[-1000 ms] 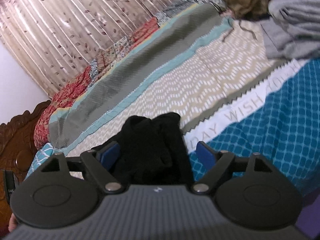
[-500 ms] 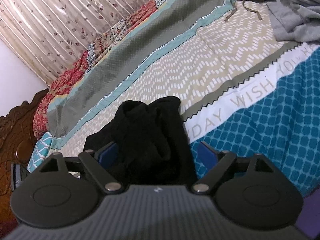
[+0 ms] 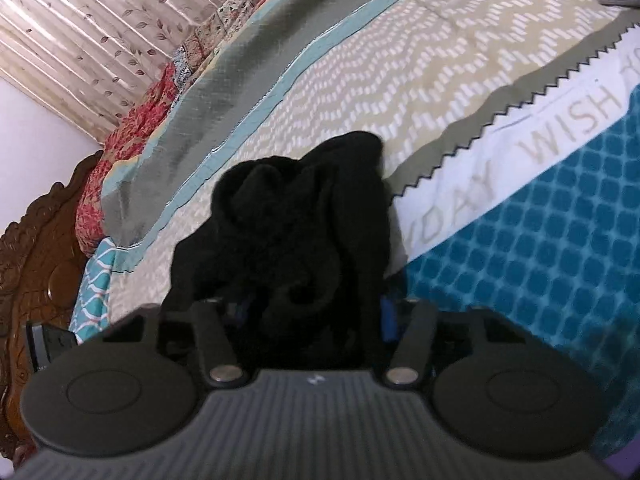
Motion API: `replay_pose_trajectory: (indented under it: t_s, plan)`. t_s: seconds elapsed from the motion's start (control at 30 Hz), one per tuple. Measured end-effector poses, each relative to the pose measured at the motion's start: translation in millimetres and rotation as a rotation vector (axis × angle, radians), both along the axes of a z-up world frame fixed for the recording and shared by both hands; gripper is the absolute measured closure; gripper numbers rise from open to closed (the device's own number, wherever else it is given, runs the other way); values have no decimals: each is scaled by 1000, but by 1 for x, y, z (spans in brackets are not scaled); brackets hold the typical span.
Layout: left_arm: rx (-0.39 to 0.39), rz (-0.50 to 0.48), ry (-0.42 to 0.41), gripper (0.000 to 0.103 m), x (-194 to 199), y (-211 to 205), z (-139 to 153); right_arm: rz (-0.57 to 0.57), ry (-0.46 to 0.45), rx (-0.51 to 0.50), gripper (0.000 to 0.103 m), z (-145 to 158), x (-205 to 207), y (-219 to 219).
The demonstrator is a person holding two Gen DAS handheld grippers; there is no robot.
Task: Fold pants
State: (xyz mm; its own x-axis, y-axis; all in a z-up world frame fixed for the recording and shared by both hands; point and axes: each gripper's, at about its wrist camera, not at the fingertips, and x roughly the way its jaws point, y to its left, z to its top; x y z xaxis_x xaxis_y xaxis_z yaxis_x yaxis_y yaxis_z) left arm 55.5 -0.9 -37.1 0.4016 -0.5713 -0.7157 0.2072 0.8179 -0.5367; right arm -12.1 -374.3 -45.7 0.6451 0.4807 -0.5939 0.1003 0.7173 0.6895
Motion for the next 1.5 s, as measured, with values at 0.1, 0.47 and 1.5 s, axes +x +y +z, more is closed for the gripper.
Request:
replay_pose_trajectory:
  t_s: [0.1, 0.47, 1.5]
  plan:
    - [-106, 13, -43, 92, 3, 12, 25, 33, -84, 3, 61, 32, -3, 8]
    - [-102, 92, -354, 92, 75, 30, 135, 183, -492, -122, 63, 153, 81, 65]
    - [387, 326, -237, 7, 52, -6, 79, -42, -146, -301, 32, 24, 105, 89]
